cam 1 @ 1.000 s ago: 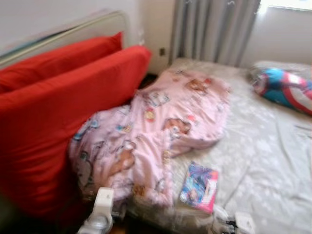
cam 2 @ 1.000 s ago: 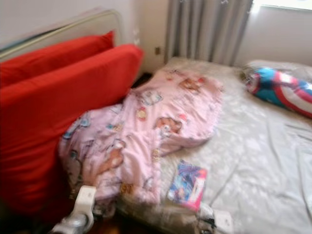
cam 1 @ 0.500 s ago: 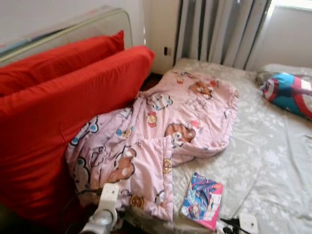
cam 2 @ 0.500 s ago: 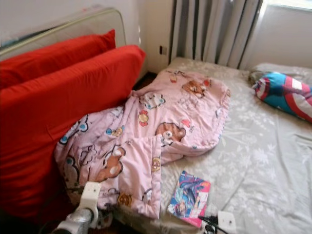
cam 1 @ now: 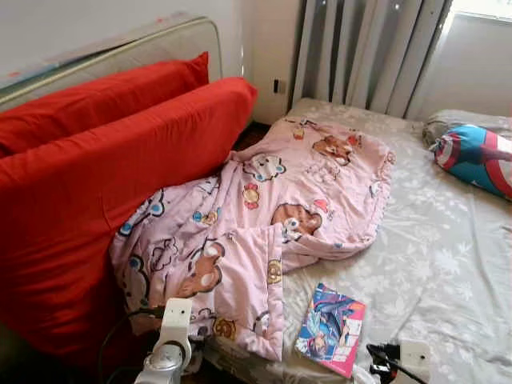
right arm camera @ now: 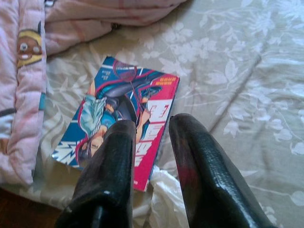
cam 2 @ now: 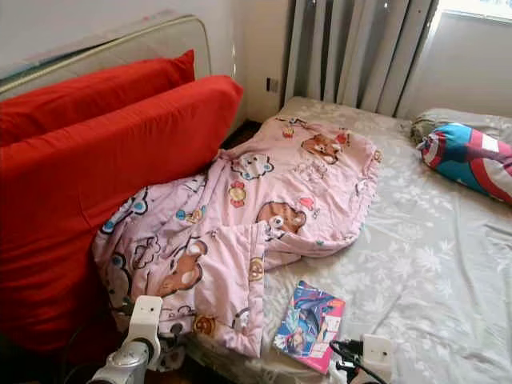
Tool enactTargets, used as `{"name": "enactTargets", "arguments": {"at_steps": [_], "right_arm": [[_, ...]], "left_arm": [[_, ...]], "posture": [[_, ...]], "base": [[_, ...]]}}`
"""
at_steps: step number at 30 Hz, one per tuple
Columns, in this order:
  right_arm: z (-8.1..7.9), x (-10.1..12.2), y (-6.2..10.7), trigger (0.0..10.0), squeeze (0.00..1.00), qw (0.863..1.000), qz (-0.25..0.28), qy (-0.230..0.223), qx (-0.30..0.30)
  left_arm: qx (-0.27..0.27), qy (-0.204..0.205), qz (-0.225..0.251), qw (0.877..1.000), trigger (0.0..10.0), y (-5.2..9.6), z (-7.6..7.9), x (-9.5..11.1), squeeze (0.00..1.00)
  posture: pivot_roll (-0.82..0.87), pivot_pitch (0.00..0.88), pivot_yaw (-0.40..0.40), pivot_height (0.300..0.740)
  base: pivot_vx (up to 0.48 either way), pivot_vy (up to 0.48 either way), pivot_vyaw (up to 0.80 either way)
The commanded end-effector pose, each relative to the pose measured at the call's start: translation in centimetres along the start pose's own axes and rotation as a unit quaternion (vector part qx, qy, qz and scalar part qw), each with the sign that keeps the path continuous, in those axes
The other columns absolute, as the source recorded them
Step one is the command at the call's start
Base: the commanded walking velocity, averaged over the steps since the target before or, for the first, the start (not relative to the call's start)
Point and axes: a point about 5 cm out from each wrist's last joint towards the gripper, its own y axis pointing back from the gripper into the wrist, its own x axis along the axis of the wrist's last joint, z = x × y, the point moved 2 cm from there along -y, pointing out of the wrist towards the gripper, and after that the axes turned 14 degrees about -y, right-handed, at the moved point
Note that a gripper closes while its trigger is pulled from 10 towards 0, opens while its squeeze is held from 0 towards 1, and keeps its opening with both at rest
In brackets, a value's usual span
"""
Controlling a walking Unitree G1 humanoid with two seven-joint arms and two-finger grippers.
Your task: Clean up the room
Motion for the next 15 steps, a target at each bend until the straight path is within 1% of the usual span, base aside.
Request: {"name": "enactTargets", "arguments": {"at_steps": [1,3,4,8,10,15], "right_arm": [[0.1,0.0,0.2,10.0,0.00,1.000,0.008,-0.011,-0.002],[0.1,0.0,0.2,10.0,0.00,1.000,0.012,-0.015,0.000],[0.1,0.1,0.3,10.0,0.00,1.000,0.019,-0.022,0.001],[0.2,0.2,0.4,10.0,0.00,0.999,0.027,-0.028,0.000],[0.2,0.3,0.4,10.0,0.00,0.999,0.033,-0.020,0.004],[0.0,0.4,0.5,10.0,0.00,0.999,0.041,-0.022,0.012]], "left_arm": [[0.016,0.009,0.012,1.000,10.0,0.1,-0.3,0.1,0.00],[0.029,0.006,0.025,0.999,10.0,0.2,-0.5,0.3,0.00],[0.037,0.021,0.037,0.998,10.0,0.2,-0.6,0.4,0.00],[0.044,0.032,0.056,0.997,10.0,0.4,-0.7,0.7,0.00],[0.047,0.036,0.074,0.996,10.0,0.5,-0.8,1.0,0.00],[0.048,0.048,0.089,0.994,10.0,0.6,-0.8,1.2,0.00]], "posture": [[-0.04,0.000,-0.012,0.740],[-0.04,0.000,-0.011,0.740],[-0.04,0.000,-0.009,0.740],[-0.04,0.000,-0.010,0.740],[-0.03,0.000,-0.012,0.740],[-0.04,0.000,-0.012,0.740]], "base": [[0.000,0.000,0.00],[0.000,0.000,0.00],[0.000,0.000,0.00],[0.000,0.000,0.00],[0.000,0.000,0.00],[0.000,0.000,0.00]]}}
